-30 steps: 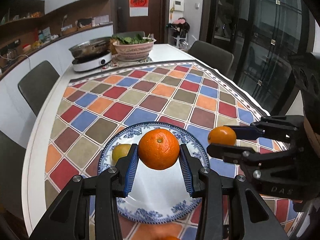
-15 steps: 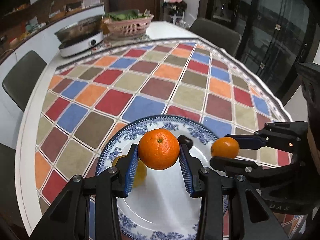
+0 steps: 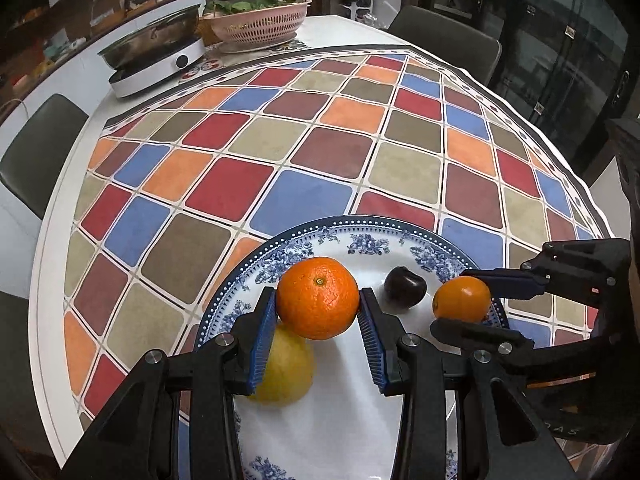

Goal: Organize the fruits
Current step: 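Lift and carry both oranges over the white plate with both tools, then open both tools to set the oranges onto the plate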

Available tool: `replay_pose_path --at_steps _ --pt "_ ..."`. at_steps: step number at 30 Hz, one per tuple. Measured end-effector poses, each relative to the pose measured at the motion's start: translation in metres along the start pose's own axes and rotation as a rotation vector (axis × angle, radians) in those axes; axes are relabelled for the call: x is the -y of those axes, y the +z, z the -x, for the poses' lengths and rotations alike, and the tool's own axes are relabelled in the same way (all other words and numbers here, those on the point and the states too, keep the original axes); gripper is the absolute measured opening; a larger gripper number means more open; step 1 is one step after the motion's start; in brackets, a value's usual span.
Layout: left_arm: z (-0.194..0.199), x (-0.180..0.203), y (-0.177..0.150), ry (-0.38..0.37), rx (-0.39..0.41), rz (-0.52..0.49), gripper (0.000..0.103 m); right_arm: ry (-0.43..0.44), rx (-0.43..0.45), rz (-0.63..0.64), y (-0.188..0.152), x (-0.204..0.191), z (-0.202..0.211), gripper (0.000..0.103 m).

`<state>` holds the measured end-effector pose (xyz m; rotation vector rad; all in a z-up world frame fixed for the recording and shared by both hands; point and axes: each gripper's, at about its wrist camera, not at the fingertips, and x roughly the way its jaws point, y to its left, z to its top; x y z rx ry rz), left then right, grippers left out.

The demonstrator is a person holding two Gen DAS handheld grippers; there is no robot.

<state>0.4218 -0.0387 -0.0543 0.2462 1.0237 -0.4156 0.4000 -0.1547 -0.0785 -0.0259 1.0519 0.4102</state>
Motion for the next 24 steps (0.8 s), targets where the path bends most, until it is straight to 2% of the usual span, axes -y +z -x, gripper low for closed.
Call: replay_pose_path --at_steps 7,10,24 --pt "-0.002 0.001 0.001 0.006 -0.003 0.005 0.041 0.022 0.002 -0.016 0.0 0.004 -0.005 0.037" --pt "0.001 0.001 0.0 0.01 0.009 0.017 0.058 0.015 0.015 -0.008 0.0 0.004 -0.002 0.04" --pt "0.055 0.008 -0.014 0.064 0.11 0.059 0.058 -0.015 0.101 -0.002 -0.004 0.0 0.039 0.041"
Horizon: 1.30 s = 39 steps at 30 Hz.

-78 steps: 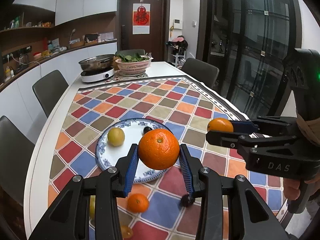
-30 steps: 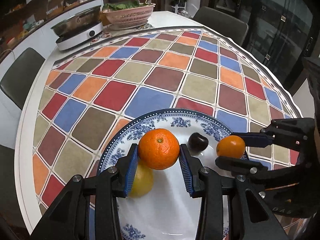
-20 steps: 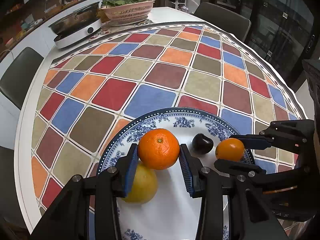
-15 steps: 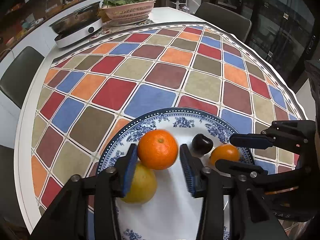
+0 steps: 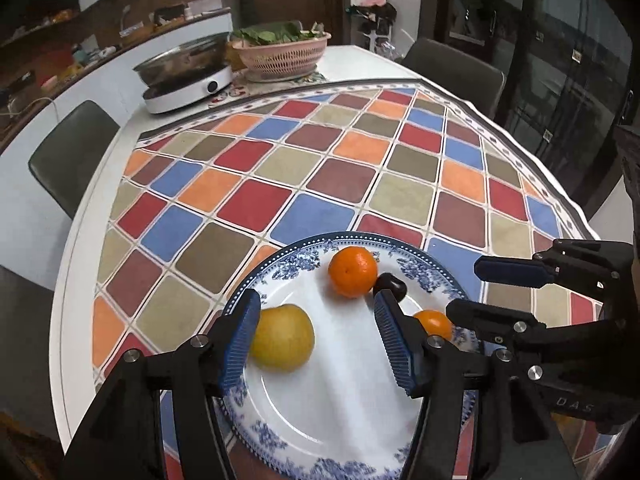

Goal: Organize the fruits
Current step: 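Open both tools to set the oranges onto the plate, then withdraw both open tools back from the plate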

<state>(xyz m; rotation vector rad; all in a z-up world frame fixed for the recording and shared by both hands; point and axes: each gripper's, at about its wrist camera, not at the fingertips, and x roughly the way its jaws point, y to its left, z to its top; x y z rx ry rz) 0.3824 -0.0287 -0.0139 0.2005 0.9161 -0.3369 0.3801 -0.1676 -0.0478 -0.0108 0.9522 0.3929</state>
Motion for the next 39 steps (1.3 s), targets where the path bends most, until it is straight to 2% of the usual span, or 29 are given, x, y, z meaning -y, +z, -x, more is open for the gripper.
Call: replay_pose_path --at_steps 12,23,30,39 --pt "0.076 0.01 -0.02 0.031 0.109 0.027 0.058 0.004 0.093 0.039 -0.01 -0.027 0.06 0.041" --pt "0.146 0.021 -0.057 0.076 0.201 0.041 0.058 0.007 0.171 0.081 -0.032 -0.058 0.115 0.041" --pt "0.177 0.027 -0.087 0.097 0.235 0.054 0.059 0.014 0.19 0.107 -0.053 -0.076 0.136 0.041" --pt "0.196 0.027 -0.123 0.117 0.258 0.111 0.062 0.018 0.188 0.1 -0.079 -0.092 0.148 0.041"
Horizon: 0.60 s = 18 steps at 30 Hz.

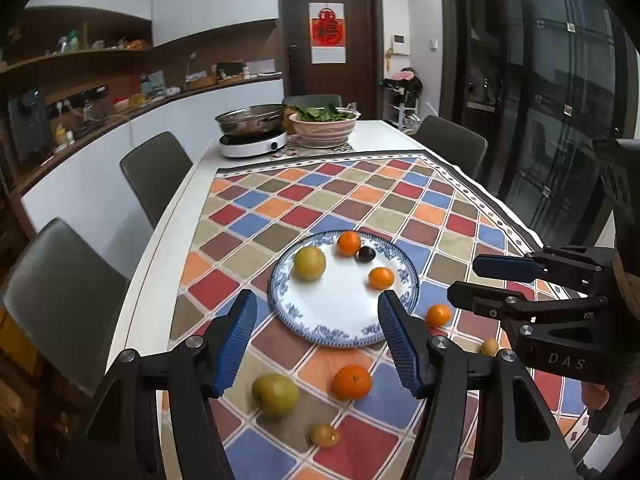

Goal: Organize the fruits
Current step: 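Withdraw both open tools back from the plate, then grasp the dark plum with the right tool while the left tool grasps a small brown fruit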

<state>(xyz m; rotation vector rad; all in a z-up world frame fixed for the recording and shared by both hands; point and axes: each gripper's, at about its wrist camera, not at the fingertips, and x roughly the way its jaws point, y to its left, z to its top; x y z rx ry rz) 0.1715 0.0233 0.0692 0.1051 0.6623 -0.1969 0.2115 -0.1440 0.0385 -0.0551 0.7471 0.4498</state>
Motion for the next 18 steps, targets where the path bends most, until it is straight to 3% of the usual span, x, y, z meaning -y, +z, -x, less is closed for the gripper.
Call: replay_pose_path --at_steps 9,18 --pt "0.006 -0.006 -0.038 0.034 -0.032 0.059 0.063 -0.024 -0.031 0.004 -0.028 -0.01 -0.001 0.041" --pt "-0.009 -0.009 -0.073 0.034 -0.126 0.101 0.063 -0.029 -0.094 -0.021 -0.052 -0.011 -0.016 0.041"
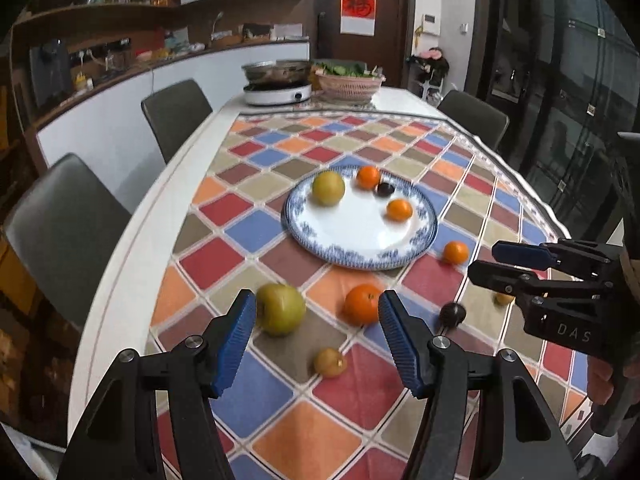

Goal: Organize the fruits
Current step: 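Grasp the dark plum with the right tool while the left tool grasps a small brown fruit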

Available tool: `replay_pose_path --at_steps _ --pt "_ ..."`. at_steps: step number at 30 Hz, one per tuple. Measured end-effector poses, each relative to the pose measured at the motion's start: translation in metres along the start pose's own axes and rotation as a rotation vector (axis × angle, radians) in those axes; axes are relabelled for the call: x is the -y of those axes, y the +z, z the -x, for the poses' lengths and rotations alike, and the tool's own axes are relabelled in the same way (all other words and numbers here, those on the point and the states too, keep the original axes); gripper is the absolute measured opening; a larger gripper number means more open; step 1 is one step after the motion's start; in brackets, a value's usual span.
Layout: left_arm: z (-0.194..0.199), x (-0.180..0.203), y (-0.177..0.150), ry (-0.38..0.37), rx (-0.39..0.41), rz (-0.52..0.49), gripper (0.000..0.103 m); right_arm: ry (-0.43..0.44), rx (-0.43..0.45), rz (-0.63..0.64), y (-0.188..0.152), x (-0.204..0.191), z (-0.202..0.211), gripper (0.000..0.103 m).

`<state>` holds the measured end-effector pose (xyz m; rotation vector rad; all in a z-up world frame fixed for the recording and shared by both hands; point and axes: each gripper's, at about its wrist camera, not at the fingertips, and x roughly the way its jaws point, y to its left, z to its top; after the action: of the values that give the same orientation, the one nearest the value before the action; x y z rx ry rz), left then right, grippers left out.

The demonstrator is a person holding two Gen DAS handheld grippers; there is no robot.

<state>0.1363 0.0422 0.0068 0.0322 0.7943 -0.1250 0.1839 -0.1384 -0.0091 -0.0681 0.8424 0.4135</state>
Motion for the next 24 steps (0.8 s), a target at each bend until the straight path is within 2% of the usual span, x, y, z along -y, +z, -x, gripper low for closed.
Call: replay_pose_path --at_steps 11,24 --pt "-0.034 0.0 -0.036 -0.02 -0.127 0.02 0.063 -0.019 -0.103 -0.039 -0.031 0.006 -0.03 0.041" --pt "-0.065 0.002 -0.05 -0.064 -0.161 0.014 0.06 -0.023 -0.165 -0.049 -0.046 0.014 -0.058 0.041"
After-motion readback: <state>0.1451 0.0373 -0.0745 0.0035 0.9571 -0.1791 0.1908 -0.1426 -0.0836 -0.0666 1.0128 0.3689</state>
